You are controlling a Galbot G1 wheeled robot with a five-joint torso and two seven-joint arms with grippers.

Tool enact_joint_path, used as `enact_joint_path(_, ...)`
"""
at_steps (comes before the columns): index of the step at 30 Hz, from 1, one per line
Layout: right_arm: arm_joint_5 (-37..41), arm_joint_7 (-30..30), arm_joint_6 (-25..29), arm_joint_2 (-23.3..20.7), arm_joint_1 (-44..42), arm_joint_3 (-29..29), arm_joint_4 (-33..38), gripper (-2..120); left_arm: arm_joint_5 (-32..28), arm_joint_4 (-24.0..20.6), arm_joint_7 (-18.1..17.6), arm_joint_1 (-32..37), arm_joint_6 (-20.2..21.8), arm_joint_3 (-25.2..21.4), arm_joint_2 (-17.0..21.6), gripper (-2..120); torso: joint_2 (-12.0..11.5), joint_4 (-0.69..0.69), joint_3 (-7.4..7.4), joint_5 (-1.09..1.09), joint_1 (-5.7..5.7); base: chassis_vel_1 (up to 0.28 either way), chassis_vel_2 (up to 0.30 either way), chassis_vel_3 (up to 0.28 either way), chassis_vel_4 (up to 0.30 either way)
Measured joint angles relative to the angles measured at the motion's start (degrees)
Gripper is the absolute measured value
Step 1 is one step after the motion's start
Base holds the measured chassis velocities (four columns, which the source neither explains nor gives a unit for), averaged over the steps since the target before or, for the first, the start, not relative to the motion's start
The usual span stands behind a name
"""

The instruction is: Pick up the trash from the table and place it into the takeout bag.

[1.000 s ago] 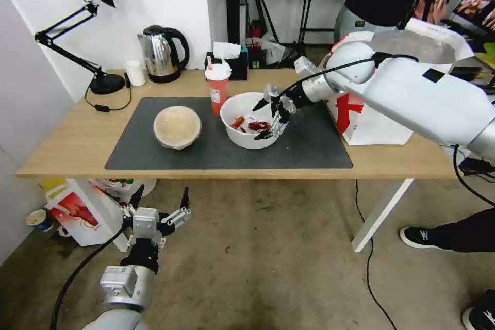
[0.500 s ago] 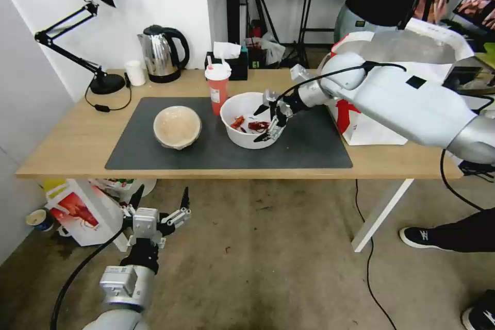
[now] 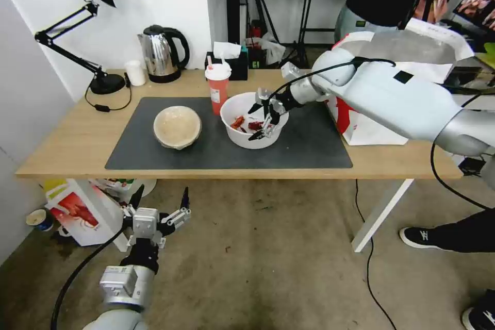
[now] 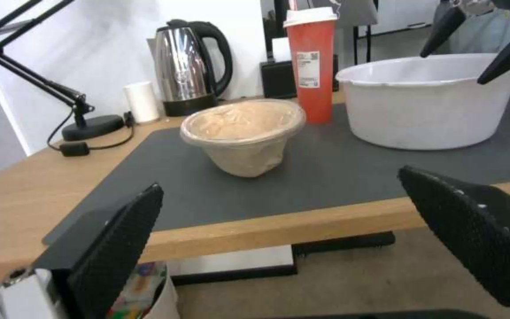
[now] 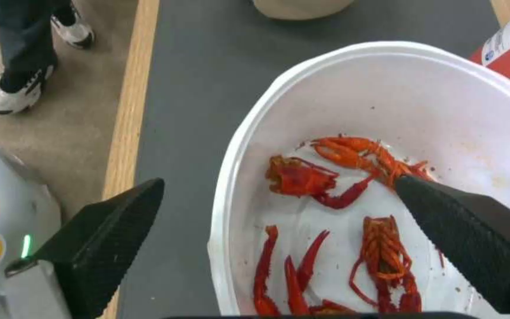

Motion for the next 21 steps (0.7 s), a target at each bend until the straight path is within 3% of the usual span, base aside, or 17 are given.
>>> enact_joint_path(21, 0.9, 4.3, -3.0, 0.9, 0.5, -2.9, 2.2, 100, 0.0, 0.0, 0.0, 0.0, 0.0, 0.0, 0.0, 100, 0.0, 0.0, 0.0, 0.0, 0.0, 0.0, 0.0, 0.0, 0.0)
